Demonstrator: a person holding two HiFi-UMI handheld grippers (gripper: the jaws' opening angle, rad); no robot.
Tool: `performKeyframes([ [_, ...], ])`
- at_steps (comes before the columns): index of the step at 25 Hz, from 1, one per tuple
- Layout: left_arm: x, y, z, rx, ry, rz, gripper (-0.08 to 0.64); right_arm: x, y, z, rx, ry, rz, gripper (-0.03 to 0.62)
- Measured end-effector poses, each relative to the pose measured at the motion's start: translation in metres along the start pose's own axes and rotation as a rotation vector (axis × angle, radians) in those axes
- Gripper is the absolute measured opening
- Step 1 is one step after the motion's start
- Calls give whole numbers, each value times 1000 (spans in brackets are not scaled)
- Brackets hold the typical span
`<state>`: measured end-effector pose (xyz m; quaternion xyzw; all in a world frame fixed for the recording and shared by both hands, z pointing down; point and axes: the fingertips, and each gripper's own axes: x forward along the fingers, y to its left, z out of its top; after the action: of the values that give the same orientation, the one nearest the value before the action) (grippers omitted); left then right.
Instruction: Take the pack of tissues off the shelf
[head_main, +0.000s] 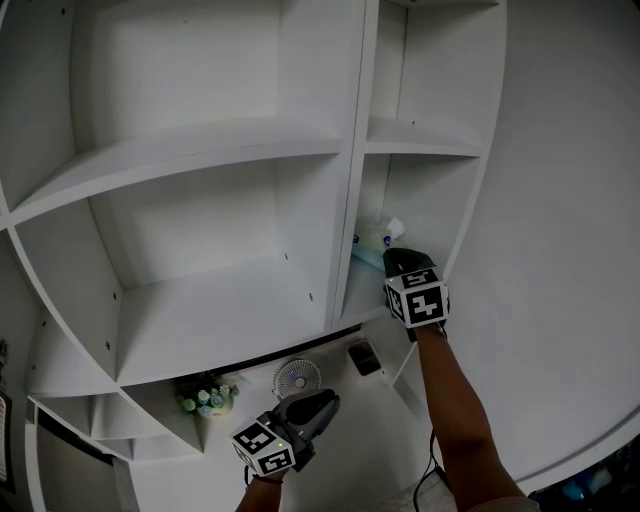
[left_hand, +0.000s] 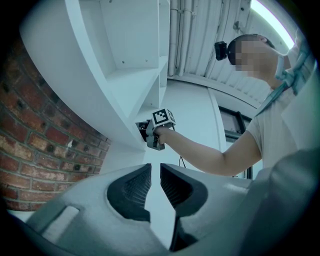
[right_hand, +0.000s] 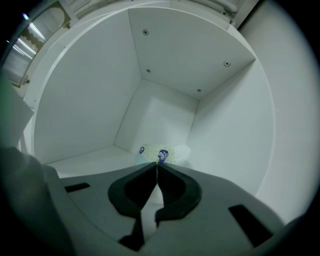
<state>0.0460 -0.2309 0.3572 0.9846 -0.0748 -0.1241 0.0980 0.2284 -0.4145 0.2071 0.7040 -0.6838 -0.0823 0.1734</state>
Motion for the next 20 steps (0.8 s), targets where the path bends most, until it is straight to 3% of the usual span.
performKeyframes([
  [20,5,-23,-5,16,46,-13,38,-91,0,15,76,-196,1,18],
])
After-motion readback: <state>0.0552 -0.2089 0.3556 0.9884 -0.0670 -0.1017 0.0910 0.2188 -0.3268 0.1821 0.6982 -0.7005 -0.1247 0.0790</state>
